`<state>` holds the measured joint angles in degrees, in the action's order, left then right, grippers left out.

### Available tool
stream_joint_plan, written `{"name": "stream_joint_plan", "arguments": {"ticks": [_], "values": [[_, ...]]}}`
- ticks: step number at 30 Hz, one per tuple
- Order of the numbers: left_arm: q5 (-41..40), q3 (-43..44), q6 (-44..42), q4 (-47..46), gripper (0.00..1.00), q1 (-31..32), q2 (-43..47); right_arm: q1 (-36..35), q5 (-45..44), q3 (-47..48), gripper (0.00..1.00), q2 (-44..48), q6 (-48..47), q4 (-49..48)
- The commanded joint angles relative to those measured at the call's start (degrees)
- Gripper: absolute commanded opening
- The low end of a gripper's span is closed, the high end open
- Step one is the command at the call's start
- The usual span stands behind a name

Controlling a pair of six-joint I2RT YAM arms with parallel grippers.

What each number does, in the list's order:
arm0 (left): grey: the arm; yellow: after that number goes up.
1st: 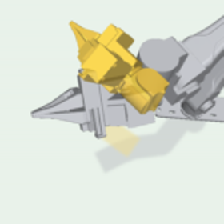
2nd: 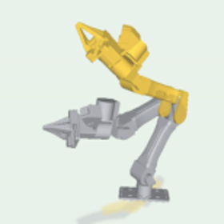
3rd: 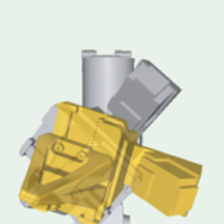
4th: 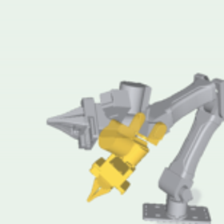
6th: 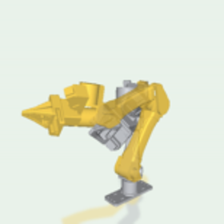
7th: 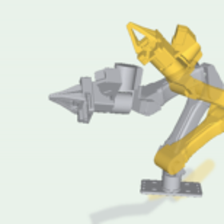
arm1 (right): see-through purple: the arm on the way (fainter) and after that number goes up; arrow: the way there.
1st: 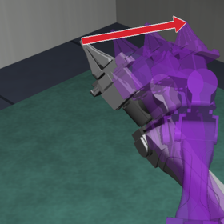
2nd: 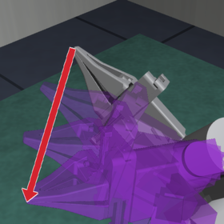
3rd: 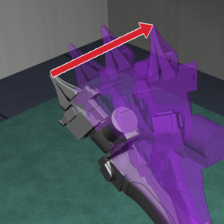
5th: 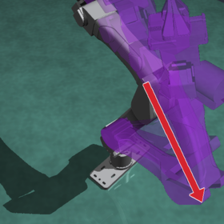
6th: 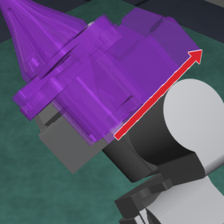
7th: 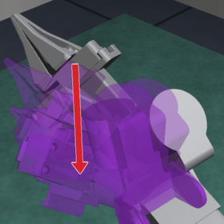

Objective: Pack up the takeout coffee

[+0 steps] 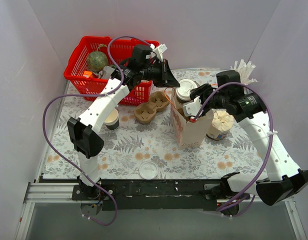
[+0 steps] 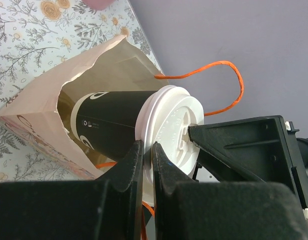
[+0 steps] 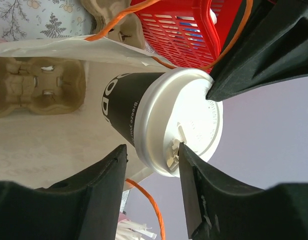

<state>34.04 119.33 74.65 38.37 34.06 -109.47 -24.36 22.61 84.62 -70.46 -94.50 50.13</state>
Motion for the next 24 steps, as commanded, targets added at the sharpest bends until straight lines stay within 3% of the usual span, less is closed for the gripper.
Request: {"name": "stream_joint_plan", "arguments": {"ticks": [1,5,10,16,21,22,23,24], "values": [[3.9,1.9,0.5,0.0,0.00,-0.3,0.1,-0.8,0.6,-1.5,0.50,1.5,-0.8,-2.1],[4.0,2.0,0.4,0.6,0.00,-0.2,0.0,-0.9,0.2,-0.7,0.41,1.1,0.0,-2.3],[5.7,2.0,0.8,0.5,0.00,-0.2,0.0,-1.1,-0.1,-0.9,0.40,0.8,0.7,-3.5],[6.0,1.9,1.0,0.4,0.00,-0.3,0.1,-1.4,0.7,-1.1,0.28,1.0,1.3,-3.5],[6.3,1.5,1.4,-0.3,0.00,-0.2,0.1,-1.6,1.2,-1.1,0.06,1.5,0.9,-2.4],[6.6,1.5,1.5,-0.4,0.06,-0.3,0.0,-1.6,1.1,-1.1,0.05,1.5,1.1,-2.2],[7.0,1.5,1.4,-0.6,0.21,-0.3,0.1,-1.6,1.0,-1.0,0.01,1.5,1.1,-2.0],[7.4,1.3,1.3,-0.8,0.26,-0.3,0.1,-1.6,0.8,-0.9,0.01,1.5,1.2,-1.7]]}}
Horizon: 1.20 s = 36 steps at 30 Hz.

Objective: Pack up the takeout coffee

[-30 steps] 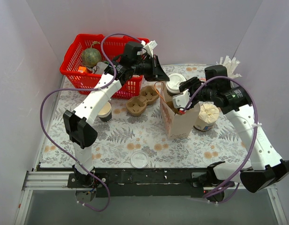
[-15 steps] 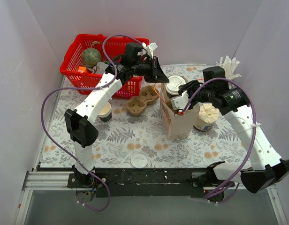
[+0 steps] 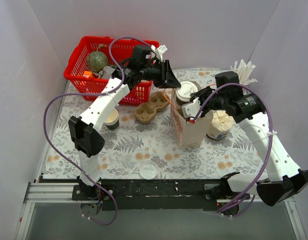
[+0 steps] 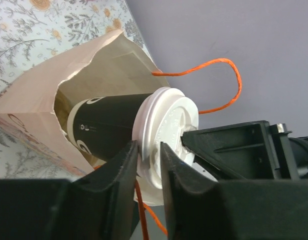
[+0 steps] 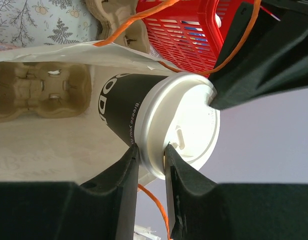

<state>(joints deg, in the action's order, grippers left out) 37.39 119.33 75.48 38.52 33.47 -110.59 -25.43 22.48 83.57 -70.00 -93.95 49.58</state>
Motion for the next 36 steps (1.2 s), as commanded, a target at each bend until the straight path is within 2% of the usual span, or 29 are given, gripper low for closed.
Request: {"name": "stream_joint_plan", "arguments": {"ticks": [1,2,5,8,9,15,17,20,25,30,33,34,36], "values": [[4.1,1.2,0.5,-1.3,0.31,0.2,1.6,-0.4,0.8,0.2,0.01,1.1,1.1,-0.9],[4.3,0.9,0.4,-1.8,0.45,0.1,1.7,-0.5,0.7,0.3,0.01,1.1,1.4,-0.7],[7.0,-0.9,1.6,-4.6,0.52,-0.2,2.6,-0.5,-0.3,-0.3,0.01,1.4,1.6,-0.6],[8.5,-1.4,2.3,-5.8,0.68,-0.2,3.1,-0.5,-0.8,-0.7,0.01,1.6,1.9,-0.5],[8.5,-1.6,2.2,-6.1,0.77,-0.3,3.3,-0.5,-1.0,-0.6,0.01,1.6,2.6,-0.3],[5.4,-2.3,0.4,-7.5,0.89,-0.3,6.0,-0.5,-3.0,2.2,0.01,0.7,4.7,3.5],[4.6,-2.3,-0.1,-7.8,0.98,-0.3,6.7,-0.5,-3.6,2.3,0.01,0.4,5.0,3.9],[3.7,-2.7,-0.9,-7.8,0.98,-0.3,7.5,-0.5,-3.4,2.0,0.01,0.6,6.6,2.9],[4.9,-6.1,0.1,-13.1,0.98,-0.3,10.6,-0.5,-2.1,1.2,0.01,0.8,11.1,1.1],[0.6,-6.6,-2.3,-13.0,0.98,-0.3,14.4,-0.5,-0.5,-0.3,0.01,1.4,13.8,-1.1],[-9.1,-11.2,-3.9,-13.2,0.98,-0.3,21.1,-0.5,0.9,-0.9,0.01,0.8,14.4,-2.1],[-14.8,-15.4,-4.7,-13.5,0.98,-0.3,23.0,-0.6,1.0,-1.0,0.01,0.1,14.4,-2.7],[-20.6,-20.3,-5.4,-14.3,0.98,-0.3,29.4,-0.6,0.2,-1.0,0.01,-0.7,14.8,-2.8]]}}
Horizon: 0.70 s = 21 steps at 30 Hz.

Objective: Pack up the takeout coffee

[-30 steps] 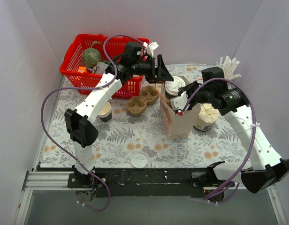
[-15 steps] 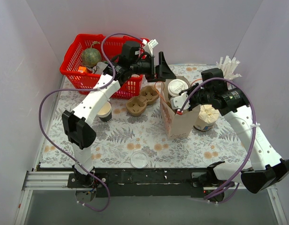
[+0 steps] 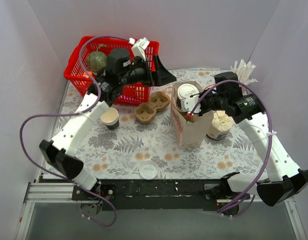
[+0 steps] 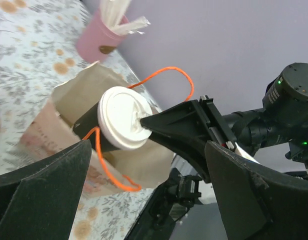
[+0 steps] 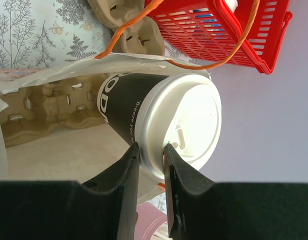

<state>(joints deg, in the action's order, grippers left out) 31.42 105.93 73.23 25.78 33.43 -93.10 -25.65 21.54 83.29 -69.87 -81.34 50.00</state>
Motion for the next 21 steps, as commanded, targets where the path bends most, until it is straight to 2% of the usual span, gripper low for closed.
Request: {"name": "stream_joint_plan", "arguments": {"ticks": [1,4,8,13,21], "values": [[-19.4,-11.6,-3.4,-1.6,0.98,-0.3,13.9,-0.5,0.6,-0.5,0.01,-1.9,2.7,-3.1],[-24.0,-19.1,-2.0,-2.5,0.98,-0.3,20.8,-0.6,-0.6,-0.4,0.01,-3.6,4.9,-2.9],[-26.6,-34.3,2.0,-6.3,0.98,-0.3,28.2,-0.9,-3.5,-3.0,0.01,-5.0,6.6,-6.5],[-28.5,-40.3,4.0,-7.1,0.98,-0.3,32.8,-1.1,-5.4,-5.3,0.01,-6.6,8.4,-8.9],[-29.0,-44.1,4.8,-7.1,0.98,-0.3,33.9,-1.9,-10.0,-11.3,0.01,-8.4,11.4,-15.5]]}}
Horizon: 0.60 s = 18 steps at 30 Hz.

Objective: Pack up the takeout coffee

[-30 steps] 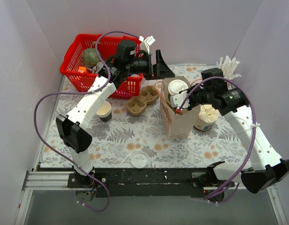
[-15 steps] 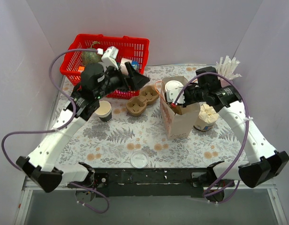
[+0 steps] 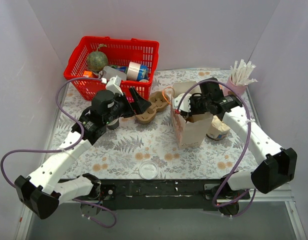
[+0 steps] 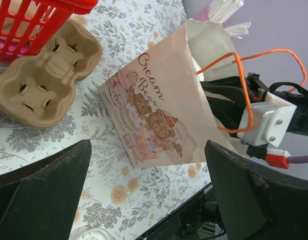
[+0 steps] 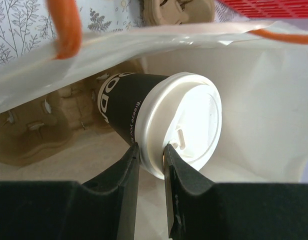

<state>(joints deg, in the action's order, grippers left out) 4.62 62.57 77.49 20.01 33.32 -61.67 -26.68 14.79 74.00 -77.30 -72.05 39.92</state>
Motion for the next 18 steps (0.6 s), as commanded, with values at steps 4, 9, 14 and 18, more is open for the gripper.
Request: {"name": "stream_joint_plan", "arguments": {"ticks": [4,9,14,18], "values": [[-5.7,-1.6,-0.1,-0.1,0.98,-0.1,2.6,-1.4,-4.1,-3.9,0.01,-1.5,1.8,-7.0],[-5.9,-2.5,0.2,-0.1,0.98,-0.2,3.0,-1.5,-2.4,-6.0,0.01,-1.9,2.4,-8.5],[-6.1,-2.9,0.2,0.1,0.98,-0.2,3.4,-1.6,-4.1,-7.2,0.01,-2.3,2.9,-8.7],[-6.5,-2.9,0.3,0.6,0.98,-0.1,3.7,-1.6,-4.5,-8.1,0.01,-2.7,3.1,-9.6]]}}
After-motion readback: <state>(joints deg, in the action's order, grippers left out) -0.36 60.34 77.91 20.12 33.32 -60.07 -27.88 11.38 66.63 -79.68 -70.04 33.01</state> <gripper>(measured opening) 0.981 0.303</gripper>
